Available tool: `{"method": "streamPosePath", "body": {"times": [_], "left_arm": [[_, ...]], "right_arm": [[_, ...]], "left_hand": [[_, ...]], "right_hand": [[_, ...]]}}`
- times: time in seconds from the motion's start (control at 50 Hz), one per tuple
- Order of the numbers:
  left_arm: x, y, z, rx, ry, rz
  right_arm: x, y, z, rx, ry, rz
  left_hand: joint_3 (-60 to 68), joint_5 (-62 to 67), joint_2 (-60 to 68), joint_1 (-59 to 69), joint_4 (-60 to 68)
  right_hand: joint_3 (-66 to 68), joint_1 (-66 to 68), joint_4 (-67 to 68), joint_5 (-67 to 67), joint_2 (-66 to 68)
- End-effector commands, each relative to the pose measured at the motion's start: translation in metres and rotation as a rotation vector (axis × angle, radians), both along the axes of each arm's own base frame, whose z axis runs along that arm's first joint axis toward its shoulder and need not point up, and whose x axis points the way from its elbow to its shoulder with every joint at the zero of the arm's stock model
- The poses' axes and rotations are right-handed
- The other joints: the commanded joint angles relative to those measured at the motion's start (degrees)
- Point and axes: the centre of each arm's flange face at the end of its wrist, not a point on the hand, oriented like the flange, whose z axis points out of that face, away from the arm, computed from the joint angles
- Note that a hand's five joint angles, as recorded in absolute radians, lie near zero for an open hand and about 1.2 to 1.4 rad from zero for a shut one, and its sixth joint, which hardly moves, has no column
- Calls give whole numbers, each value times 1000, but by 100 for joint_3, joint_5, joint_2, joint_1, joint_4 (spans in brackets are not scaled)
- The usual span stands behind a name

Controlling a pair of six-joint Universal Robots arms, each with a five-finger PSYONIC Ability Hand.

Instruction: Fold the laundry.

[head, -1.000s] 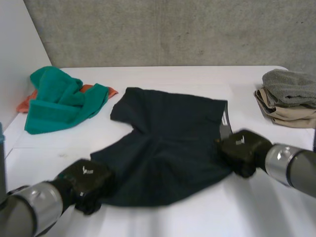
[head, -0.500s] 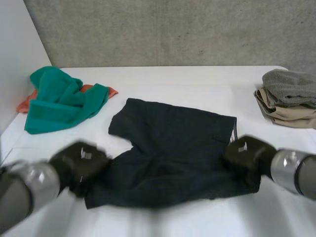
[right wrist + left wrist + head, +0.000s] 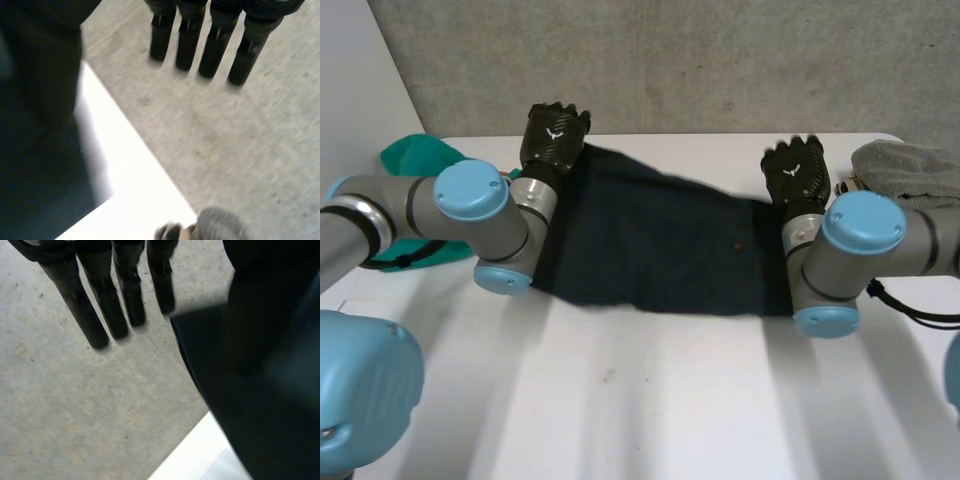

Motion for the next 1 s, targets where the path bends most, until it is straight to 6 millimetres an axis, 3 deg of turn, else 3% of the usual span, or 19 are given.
{"method": "streamPosePath", "body": {"times": [0.02, 0.12, 0.18, 0.28, 0.36, 0.44, 0.56, 0.6, 0.62, 0.64, 0.72, 0.78, 0.9, 0.96, 0.98, 1.0], "left_arm": [[4, 10, 0, 130, 77, 26], [23, 33, 24, 157, 79, 52], [32, 50, 35, 154, 79, 28], [41, 81, 41, 185, 59, -28], [46, 104, 37, 237, 41, -75], [49, 120, 30, 270, 29, -104], [51, 125, 25, 282, 39, -106], [52, 124, 24, 286, 50, -99], [52, 124, 24, 287, 53, -97], [54, 123, 25, 291, 61, -90], [59, 121, 30, 289, 83, -67], [65, 121, 42, 270, 110, -51], [75, 122, 53, 262, 138, -35], [79, 124, 55, 270, 156, -37], [79, 125, 54, 273, 159, -39], [79, 126, 55, 280, 166, -44]], "right_arm": [[2, -2, 24, -133, -73, 10], [-15, 31, 56, 39, -135, 57], [-23, 52, 58, 198, -144, 95], [-44, 93, 39, 614, -155, 102], [-52, 109, 20, 738, -123, 75], [-54, 105, 5, 690, -113, 68], [-52, 91, -18, 600, -71, 41], [-54, 86, -23, 587, -55, 20], [-54, 83, -23, 578, -55, 12], [-56, 81, -22, 568, -58, -1], [-77, 71, 3, 455, -81, -93], [-93, 67, 11, 420, -9, -124], [-128, 52, 13, 377, 365, -225], [-116, 48, 18, 292, 484, -195], [-106, 49, 20, 256, 500, -165], [-82, 56, 25, 182, 507, -82]], "left_hand": [[-2228, -2141, -2075, -1605, -2181], [-2228, -2141, -2075, -1605, -2181], [-2228, -2141, -2075, -1605, -2181], [-2228, -2141, -2075, -1605, -2181], [-2228, -2141, -2075, -1605, -2181], [-2228, -2141, -2075, -1605, -2181], [-2228, -2141, -2075, -1605, -2181], [-2228, -2141, -2075, -1605, -2181], [-2228, -2141, -2075, -1605, -2181], [-2228, -2141, -2075, -1605, -2181], [-2228, -2141, -2075, -1605, -2181], [-2228, -2141, -2075, -1605, -2181], [-2228, -2141, -2075, -1605, -2181], [-2228, -2141, -2075, -1605, -2181], [-2228, -2141, -2075, -1605, -2181], [-2228, -2141, -2075, -1605, -2181]], "right_hand": [[-1249, -1043, -1284, -1149, -1136], [-1249, -1043, -1284, -1149, -1136], [-1249, -1043, -1284, -1149, -1136], [-1249, -1043, -1284, -1149, -1136], [-1249, -1043, -1284, -1149, -1136], [-1215, -1009, -1250, -1116, -1102], [-443, -237, -478, -344, -330], [2452, 2658, 2417, 2552, 2565], [5000, 5206, 4965, 5099, 5113], [5743, 5949, 5709, 5843, 5856], [5751, 5957, 5716, 5851, 5864], [5751, 5957, 5716, 5851, 5864], [5751, 5957, 5716, 5851, 5864], [5751, 5957, 5716, 5851, 5864], [5751, 5957, 5716, 5851, 5864], [5751, 5957, 5716, 5851, 5864]]}}
